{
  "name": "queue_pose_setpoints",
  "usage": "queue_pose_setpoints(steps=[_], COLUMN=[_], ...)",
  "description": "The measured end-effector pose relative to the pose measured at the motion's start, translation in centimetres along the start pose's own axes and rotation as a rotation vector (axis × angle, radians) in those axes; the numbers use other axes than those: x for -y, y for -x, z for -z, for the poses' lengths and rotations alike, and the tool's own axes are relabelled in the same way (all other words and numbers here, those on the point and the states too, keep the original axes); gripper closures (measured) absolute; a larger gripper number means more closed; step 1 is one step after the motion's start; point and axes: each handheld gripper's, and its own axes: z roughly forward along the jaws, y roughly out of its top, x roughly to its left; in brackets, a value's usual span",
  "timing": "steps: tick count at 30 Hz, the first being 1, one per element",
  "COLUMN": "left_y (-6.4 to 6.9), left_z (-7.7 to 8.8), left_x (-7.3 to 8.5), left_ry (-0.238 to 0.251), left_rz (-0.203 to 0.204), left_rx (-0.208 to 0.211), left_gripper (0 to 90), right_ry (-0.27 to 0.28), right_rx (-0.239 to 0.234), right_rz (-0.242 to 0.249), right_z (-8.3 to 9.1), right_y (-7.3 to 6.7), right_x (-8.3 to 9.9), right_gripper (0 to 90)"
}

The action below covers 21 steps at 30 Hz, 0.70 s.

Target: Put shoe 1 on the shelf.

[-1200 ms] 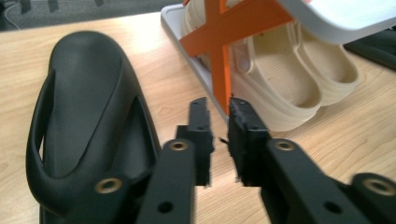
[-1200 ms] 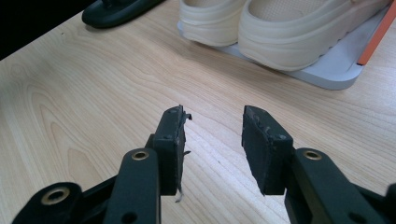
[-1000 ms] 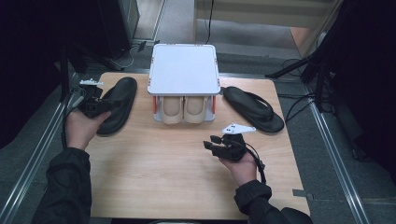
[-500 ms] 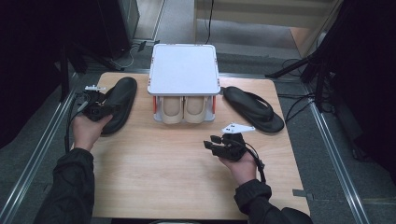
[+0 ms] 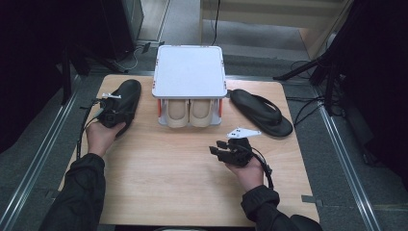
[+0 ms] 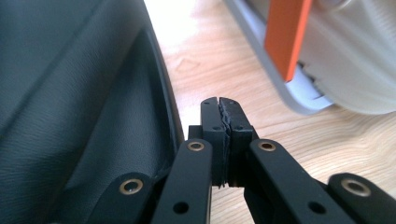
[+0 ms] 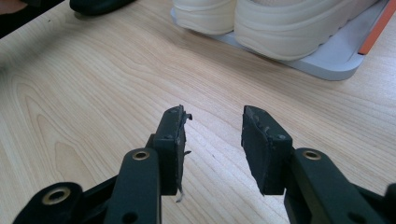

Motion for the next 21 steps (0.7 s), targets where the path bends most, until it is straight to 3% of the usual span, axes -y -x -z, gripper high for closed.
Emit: queue_pose_setpoints(steps=[4,6,13,21], left_y=[-0.6,-0.9,-1.5,-3.3], left_z=[-0.5,-0.6,0.0,1.5], left_x=[0.4,0.5,1.0,2.1], left_ry=[-0.035,-0.026,-0.015,-0.004], left_rz=[0.008,0.02,0.041,0.097], left_rx=[-0.008,0.008,-0.005,-0.013], left_gripper=[89.9,89.9,89.6,89.1], right_ry=[-0.005,-0.007,-0.011,-0.002], right_rx=[-0.001,-0.002,-0.002,-0.006], right_rz=[-0.001,0.004,0.005,0.006], right_z=[0.0,-0.1,-0.3,-0.5], right_y=[-0.1,-0.1,-0.2,0.0], right_x=[0.0,0.1,0.1,-0.1], right_gripper=[60.0,60.1,60.1,60.1])
